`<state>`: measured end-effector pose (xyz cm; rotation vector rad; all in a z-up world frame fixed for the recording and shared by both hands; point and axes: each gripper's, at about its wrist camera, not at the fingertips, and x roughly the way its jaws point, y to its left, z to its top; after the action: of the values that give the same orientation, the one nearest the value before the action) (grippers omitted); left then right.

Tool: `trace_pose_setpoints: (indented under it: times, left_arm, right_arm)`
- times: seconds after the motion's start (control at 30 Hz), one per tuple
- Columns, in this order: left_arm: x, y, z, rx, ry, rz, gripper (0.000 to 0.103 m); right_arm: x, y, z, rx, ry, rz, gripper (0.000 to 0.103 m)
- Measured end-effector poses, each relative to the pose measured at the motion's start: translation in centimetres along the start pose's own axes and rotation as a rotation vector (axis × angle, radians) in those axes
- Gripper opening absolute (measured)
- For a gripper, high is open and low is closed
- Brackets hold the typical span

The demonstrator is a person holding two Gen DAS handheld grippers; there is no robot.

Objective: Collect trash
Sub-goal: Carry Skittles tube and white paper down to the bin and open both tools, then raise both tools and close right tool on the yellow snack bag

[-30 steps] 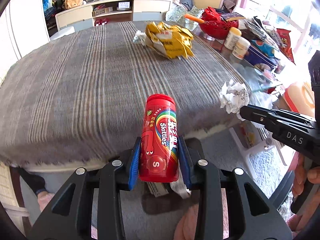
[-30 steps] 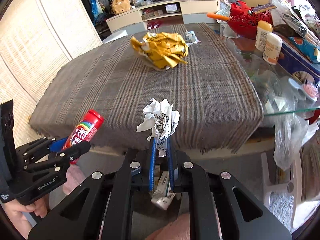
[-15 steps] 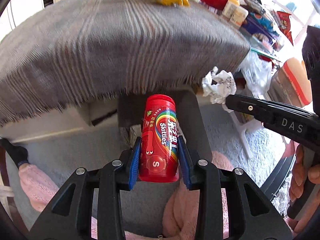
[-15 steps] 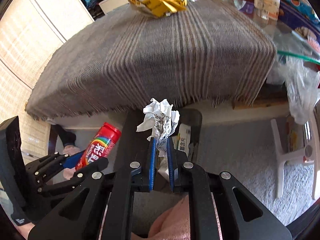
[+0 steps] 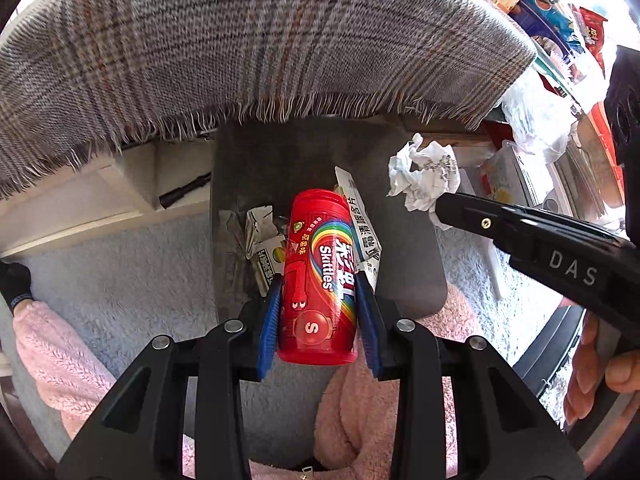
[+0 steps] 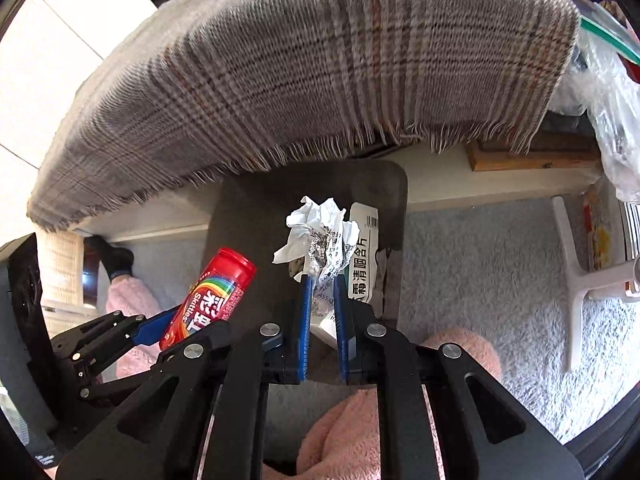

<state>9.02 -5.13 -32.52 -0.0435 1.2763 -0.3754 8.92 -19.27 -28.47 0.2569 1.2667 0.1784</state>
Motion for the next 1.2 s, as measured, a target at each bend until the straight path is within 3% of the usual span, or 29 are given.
trace_pose_setpoints:
  times: [0.3,0.4,0.43,0.47,0.57,0.7,0.8,0.87,1.07,1.2]
  left_arm:
    - [0.5,-0.1,1.0,0.005,0.010,0.006,0.034]
    - [0.2,0.1,1.1,-0.001,-0.002,0.012,0.045]
    - [0.0,0.2,1.2,-0.005,-0.010,0.018,0.046]
    - [-0.2,0.3,1.1,-0.007,-0.014,0.020,0.049]
    - [-0.9,0.5,1.0,-0.012,-0.030,0.035,0.059]
    - [-2.4,0.6,0.8,-0.013,-0.064,0.060,0.072]
    - [-3.4,0.7,0.7,-0.014,-0.092,0.071,0.088]
    - [-4.1,0.6,0.5,-0.011,-0.104,0.073,0.095]
    - [-6.3,0.7,0.6,-0.010,-0.144,0.088,0.095]
    - [-8.1,1.2,1.4,-0.022,-0.182,0.091,0.095]
  right_arm:
    - [1.1,-0.3,1.2,0.032,0.019,0.011,0.016]
    - [0.9,-0.3,1.4,0.033,0.016,0.010,0.020]
    - [0.9,-0.3,1.4,0.034,0.014,0.008,0.025]
    - [0.7,-0.3,1.4,0.034,0.008,0.007,0.035]
    - [0.0,-0.2,1.4,0.024,-0.018,-0.019,0.045]
    - [-1.4,-0.3,1.3,0.022,-0.074,-0.077,0.082]
    - [-2.5,-0.6,1.2,0.029,-0.114,-0.105,0.099]
    - [-3.2,-0.8,1.1,0.027,-0.133,-0.121,0.100]
    - [-5.2,-2.3,1.4,0.097,-0.143,-0.046,0.100]
    - [-7.4,-2.6,2.3,0.099,-0.188,-0.043,0.100]
